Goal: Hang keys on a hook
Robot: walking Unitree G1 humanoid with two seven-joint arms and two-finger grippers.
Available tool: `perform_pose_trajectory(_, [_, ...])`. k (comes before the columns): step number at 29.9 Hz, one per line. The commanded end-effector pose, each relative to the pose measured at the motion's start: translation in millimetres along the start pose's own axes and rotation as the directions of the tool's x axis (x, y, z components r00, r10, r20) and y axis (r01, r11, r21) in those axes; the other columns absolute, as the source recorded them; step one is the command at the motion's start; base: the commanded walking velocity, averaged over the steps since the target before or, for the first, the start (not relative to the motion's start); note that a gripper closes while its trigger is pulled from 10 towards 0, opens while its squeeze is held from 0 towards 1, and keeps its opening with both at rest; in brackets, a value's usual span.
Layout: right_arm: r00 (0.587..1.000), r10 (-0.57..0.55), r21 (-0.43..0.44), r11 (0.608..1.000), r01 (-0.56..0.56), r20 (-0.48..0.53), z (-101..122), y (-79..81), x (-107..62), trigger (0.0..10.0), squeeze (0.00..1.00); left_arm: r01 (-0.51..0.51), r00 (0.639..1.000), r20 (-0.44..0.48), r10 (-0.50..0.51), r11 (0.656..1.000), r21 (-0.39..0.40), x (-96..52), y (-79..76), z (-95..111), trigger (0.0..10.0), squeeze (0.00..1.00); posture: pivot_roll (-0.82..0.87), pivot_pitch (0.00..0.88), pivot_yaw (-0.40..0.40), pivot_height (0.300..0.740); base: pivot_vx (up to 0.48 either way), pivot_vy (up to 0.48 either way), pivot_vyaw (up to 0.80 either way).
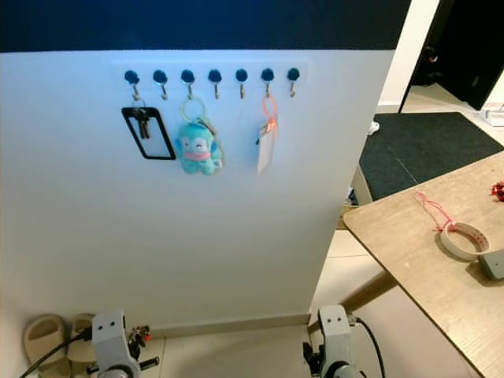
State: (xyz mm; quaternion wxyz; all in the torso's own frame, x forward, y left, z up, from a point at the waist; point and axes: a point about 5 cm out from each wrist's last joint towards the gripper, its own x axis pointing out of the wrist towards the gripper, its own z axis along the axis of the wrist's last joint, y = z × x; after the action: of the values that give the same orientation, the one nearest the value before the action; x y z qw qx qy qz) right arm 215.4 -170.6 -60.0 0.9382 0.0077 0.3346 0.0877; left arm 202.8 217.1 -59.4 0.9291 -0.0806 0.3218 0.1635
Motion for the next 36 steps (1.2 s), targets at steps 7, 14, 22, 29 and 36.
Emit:
perform_pose_trajectory(7, [1.000, 0.005, 0.007, 1.000, -0.005, -0.009, 0, 1.9, 0.8, 10.0, 0.00, 0.027, 1.000, 0.011, -0.028, 0.996, 0.082, -0.8, -0.4, -1, 10.0, 0.00, 0.05, 0.086, -0.028, 0.740, 0.000, 0.000, 0.00])
perform_pose_trajectory(14, [1.000, 0.020, -0.012, 1.000, -0.020, -0.002, 2, 4.4, 1.8, 10.0, 0.00, 0.063, 0.998, 0.020, -0.066, 0.989, 0.131, -1.9, -6.3, -2, 10.0, 0.00, 0.05, 0.086, -0.028, 0.740, 0.000, 0.000, 0.00])
perform_pose_trajectory(22, [0.998, 0.055, -0.057, 0.997, -0.055, 0.000, 3, 9.0, 2.9, 10.0, 0.00, 0.070, 0.997, 0.022, -0.073, 0.989, 0.134, -2.1, -8.2, -2, 10.0, 0.00, 0.05, 0.086, -0.030, 0.740, 0.000, 0.000, 0.40])
perform_pose_trajectory(29, [0.999, 0.048, -0.056, 0.997, -0.047, 0.003, 3, 8.5, 2.6, 10.0, 0.00, 0.069, 0.997, 0.022, -0.072, 0.989, 0.134, -2.0, -7.9, -2, 10.0, 0.00, 0.05, 0.086, -0.027, 0.740, 0.000, 0.000, 0.76])
perform_pose_trajectory(36, [1.000, 0.015, 0.008, 1.000, -0.015, -0.002, -1, 5.1, 1.1, 10.0, 0.00, 0.064, 0.998, 0.021, -0.067, 0.990, 0.125, -1.9, -6.3, -2, 10.0, 0.00, 0.05, 0.087, -0.023, 0.740, 0.000, 0.000, 0.18])
